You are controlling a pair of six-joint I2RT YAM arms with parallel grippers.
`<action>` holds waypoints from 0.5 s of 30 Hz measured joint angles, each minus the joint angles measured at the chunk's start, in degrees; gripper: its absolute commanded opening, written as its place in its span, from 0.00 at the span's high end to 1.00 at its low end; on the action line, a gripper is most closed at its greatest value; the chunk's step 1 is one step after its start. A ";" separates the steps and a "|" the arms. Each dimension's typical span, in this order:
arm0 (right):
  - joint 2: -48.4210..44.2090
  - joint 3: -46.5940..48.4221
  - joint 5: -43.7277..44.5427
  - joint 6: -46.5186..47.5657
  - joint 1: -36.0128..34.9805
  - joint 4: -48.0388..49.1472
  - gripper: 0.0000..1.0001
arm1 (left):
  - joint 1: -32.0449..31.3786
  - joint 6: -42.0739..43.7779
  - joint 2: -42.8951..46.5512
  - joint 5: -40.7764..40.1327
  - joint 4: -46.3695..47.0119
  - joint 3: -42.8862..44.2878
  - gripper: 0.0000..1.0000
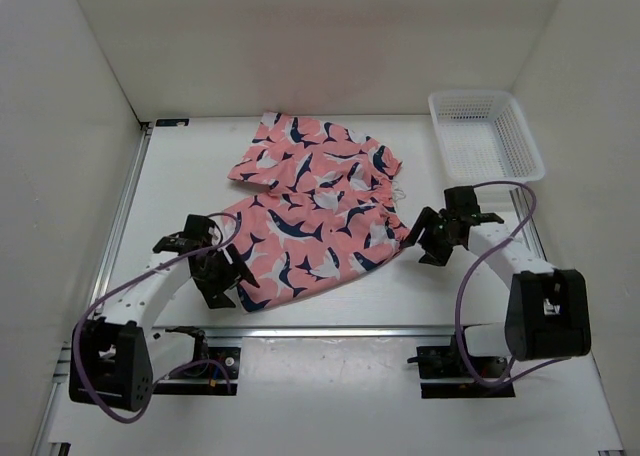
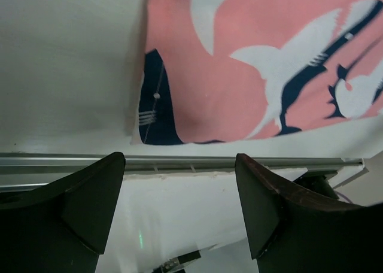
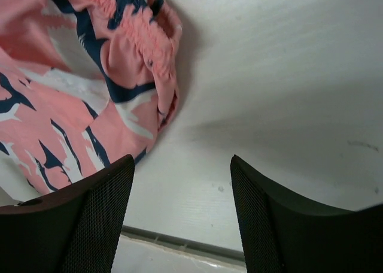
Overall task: Fold and stack the shorts
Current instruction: Flatten the shorts out
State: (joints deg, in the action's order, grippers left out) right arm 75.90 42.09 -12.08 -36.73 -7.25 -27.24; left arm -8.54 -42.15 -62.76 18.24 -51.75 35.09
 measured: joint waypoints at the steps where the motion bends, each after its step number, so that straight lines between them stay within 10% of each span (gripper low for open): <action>1: 1.77 0.50 -0.35 0.00 0.00 0.92 0.30 | -0.35 -0.52 -1.16 0.00 0.68 -0.44 0.14; 6: 11.39 4.11 -1.73 0.04 0.00 5.75 0.34 | -1.99 -2.54 -8.09 -0.26 4.66 -0.57 0.29; 12: 18.03 7.21 -2.23 0.26 0.00 9.55 0.82 | -2.62 -4.96 -13.92 -4.61 6.58 1.57 0.83; 15: 19.58 8.41 -1.77 0.17 0.00 9.68 1.00 | -2.62 -5.16 -18.16 -6.23 7.23 5.38 0.90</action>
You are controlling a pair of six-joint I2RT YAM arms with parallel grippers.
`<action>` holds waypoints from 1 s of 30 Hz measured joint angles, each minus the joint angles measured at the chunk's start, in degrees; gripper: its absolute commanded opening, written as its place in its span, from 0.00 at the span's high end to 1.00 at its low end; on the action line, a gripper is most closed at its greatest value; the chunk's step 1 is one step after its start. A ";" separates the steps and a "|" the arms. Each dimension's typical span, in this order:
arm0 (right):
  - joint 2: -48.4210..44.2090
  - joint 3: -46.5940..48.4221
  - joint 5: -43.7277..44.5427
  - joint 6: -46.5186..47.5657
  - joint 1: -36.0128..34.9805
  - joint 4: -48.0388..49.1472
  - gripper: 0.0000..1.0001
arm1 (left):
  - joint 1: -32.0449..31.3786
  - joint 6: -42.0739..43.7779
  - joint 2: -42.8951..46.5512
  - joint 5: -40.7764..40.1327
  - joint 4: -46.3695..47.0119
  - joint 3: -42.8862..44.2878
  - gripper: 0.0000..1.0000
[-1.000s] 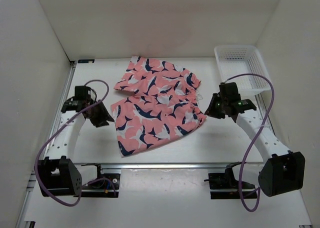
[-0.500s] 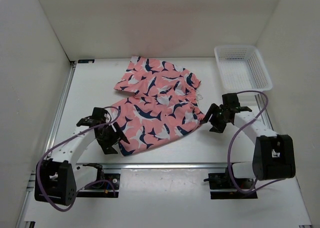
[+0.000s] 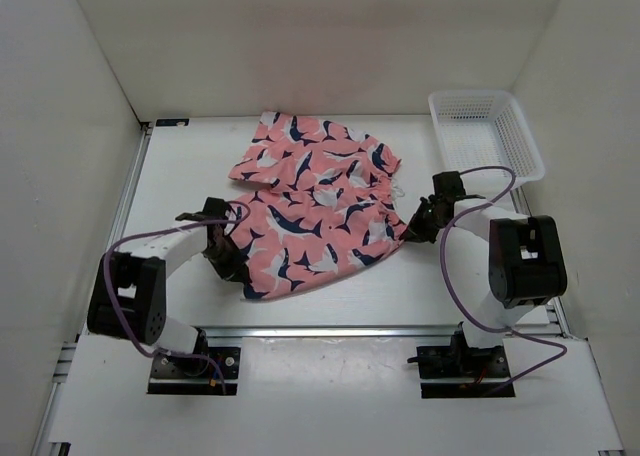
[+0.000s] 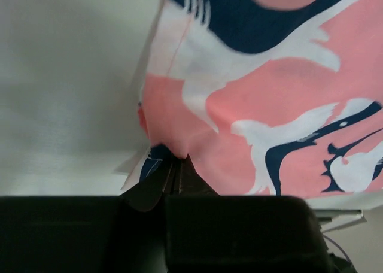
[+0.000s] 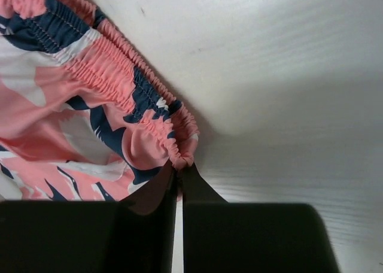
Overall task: Fold and stack the shorts
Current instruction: Flatten the shorts out
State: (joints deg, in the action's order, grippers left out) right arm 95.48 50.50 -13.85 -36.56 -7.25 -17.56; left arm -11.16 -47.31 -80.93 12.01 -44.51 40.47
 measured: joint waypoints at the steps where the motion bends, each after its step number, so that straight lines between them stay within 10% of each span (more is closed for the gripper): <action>1: 0.28 0.48 0.24 0.07 0.00 -0.04 1.00 | 0.00 0.13 -1.79 -0.55 0.31 1.55 0.90; 14: 3.19 10.32 3.74 -2.75 -0.46 -0.24 1.00 | 7.21 6.69 -27.43 -7.10 -0.17 34.56 0.90; 16: 3.52 10.38 3.85 -4.07 -1.49 -0.31 1.00 | 8.81 7.96 -28.55 -7.37 -1.18 39.63 0.73; 19: 3.61 10.25 5.25 -5.46 -3.85 -0.24 1.00 | 9.77 10.25 -27.85 -9.38 -3.19 44.48 0.12; 20: 3.61 10.01 5.68 -5.95 -4.50 -0.07 1.00 | 9.92 10.86 -26.86 -9.97 -3.41 44.83 0.07; 22: 3.61 9.25 6.49 -6.82 -5.38 0.04 1.00 | 9.94 11.43 -23.78 -10.62 -4.37 43.85 0.07; 27: 3.65 8.55 8.13 -7.85 -6.82 -0.17 1.00 | 10.29 11.87 -12.31 -10.73 -5.75 34.07 0.66; 30: 3.65 8.55 9.03 -7.87 -7.43 -0.26 1.00 | 10.64 11.76 -7.13 -9.53 -6.21 26.16 0.71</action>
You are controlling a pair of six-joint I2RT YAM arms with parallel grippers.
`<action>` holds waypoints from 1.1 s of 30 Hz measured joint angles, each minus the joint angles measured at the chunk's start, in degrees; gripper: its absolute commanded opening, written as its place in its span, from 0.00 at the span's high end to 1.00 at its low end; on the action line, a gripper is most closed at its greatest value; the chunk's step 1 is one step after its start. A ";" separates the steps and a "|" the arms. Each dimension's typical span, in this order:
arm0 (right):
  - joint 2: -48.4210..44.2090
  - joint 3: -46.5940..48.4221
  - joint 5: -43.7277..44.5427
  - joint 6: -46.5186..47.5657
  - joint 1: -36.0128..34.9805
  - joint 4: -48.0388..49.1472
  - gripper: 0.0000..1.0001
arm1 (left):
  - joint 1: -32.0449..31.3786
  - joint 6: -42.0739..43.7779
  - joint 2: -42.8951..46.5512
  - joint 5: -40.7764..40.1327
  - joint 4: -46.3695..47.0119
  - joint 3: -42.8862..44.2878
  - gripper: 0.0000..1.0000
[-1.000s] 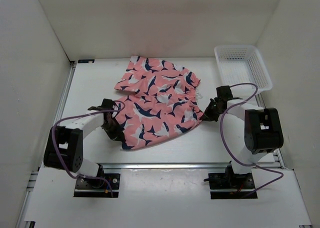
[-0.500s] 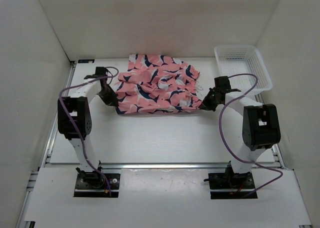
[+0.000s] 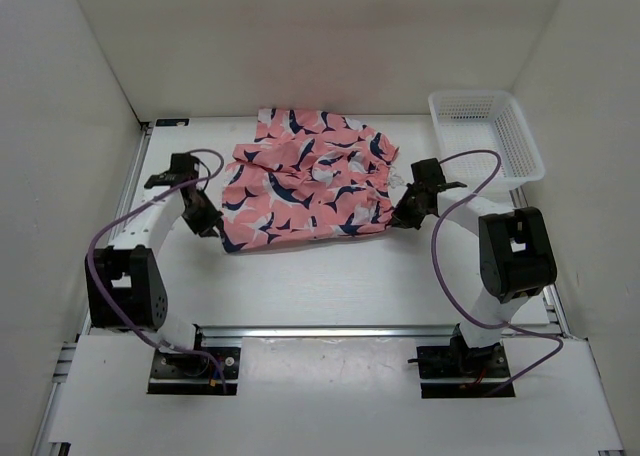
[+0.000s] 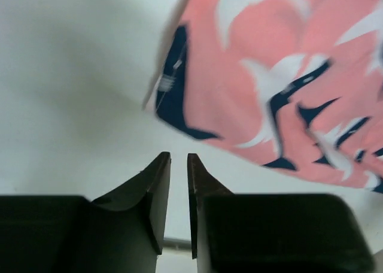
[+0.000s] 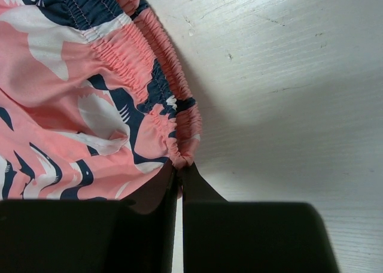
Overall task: Fold and stack the shorts
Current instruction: Flatten the shorts out, then fold the shorts
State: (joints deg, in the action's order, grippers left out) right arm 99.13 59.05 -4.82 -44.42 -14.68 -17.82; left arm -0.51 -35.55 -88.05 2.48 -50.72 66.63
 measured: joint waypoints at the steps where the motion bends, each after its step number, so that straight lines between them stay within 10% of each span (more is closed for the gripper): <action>1: 0.00 0.00 0.20 0.02 -0.09 0.02 1.00 | 0.07 -0.22 1.11 0.42 -0.26 -2.69 0.56; 5: 0.00 0.00 0.52 0.04 -0.20 -0.07 1.00 | 0.20 -2.08 2.82 2.40 -0.02 -11.52 0.09; 8: 0.02 0.00 0.61 0.09 -0.24 -0.11 1.00 | 0.20 -3.52 2.62 4.74 1.01 -14.62 0.07; 26: 0.48 0.04 0.59 1.03 -0.35 -0.22 1.00 | -0.83 -11.21 -5.27 8.26 13.11 -15.28 0.45; 31: 0.48 0.04 0.59 1.33 -0.35 -0.26 1.00 | -0.90 -10.86 -8.20 6.67 13.40 -12.83 0.90; 33: 0.48 0.04 0.61 1.42 -0.35 -0.39 1.00 | -0.90 -10.67 -9.88 6.58 13.81 -11.02 0.90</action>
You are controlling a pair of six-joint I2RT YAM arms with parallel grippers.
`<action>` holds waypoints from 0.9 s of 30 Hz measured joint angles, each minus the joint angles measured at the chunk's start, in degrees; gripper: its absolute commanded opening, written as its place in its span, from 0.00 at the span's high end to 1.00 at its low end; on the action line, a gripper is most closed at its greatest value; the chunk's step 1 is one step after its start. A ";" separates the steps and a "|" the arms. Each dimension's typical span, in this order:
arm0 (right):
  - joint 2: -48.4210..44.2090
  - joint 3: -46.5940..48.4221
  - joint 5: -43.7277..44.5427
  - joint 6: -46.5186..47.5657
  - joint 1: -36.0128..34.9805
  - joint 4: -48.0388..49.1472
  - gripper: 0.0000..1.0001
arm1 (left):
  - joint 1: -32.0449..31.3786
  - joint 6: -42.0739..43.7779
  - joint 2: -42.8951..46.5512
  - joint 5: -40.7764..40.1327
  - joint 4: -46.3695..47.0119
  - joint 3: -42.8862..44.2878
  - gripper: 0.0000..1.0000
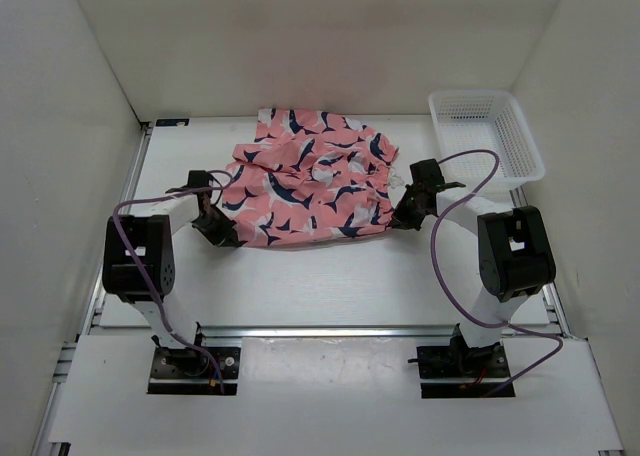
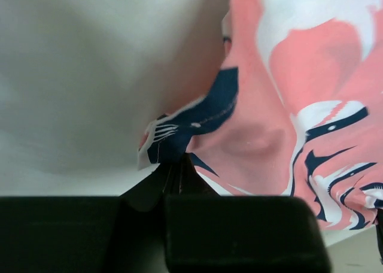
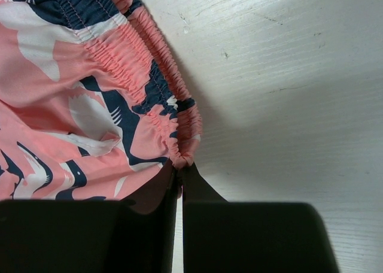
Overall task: Fold and stack the shorts
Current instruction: Fold the shorts
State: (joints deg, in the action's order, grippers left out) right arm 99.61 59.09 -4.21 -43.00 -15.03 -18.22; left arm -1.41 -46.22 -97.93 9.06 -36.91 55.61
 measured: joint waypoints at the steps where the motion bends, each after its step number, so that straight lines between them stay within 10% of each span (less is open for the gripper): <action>1: 0.00 0.02 0.00 0.04 0.00 -0.04 1.00 | 0.04 0.28 -0.57 -0.11 0.28 0.81 0.90; 27: -11.32 32.98 -0.15 14.88 -4.02 -16.68 1.00 | 4.13 6.82 16.96 -5.22 -21.62 49.83 0.90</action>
State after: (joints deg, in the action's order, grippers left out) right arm 88.29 92.07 -4.36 -28.12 -19.05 -34.89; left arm 2.72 -39.40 -80.97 3.84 -58.52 105.45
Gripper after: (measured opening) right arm 0.019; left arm 0.112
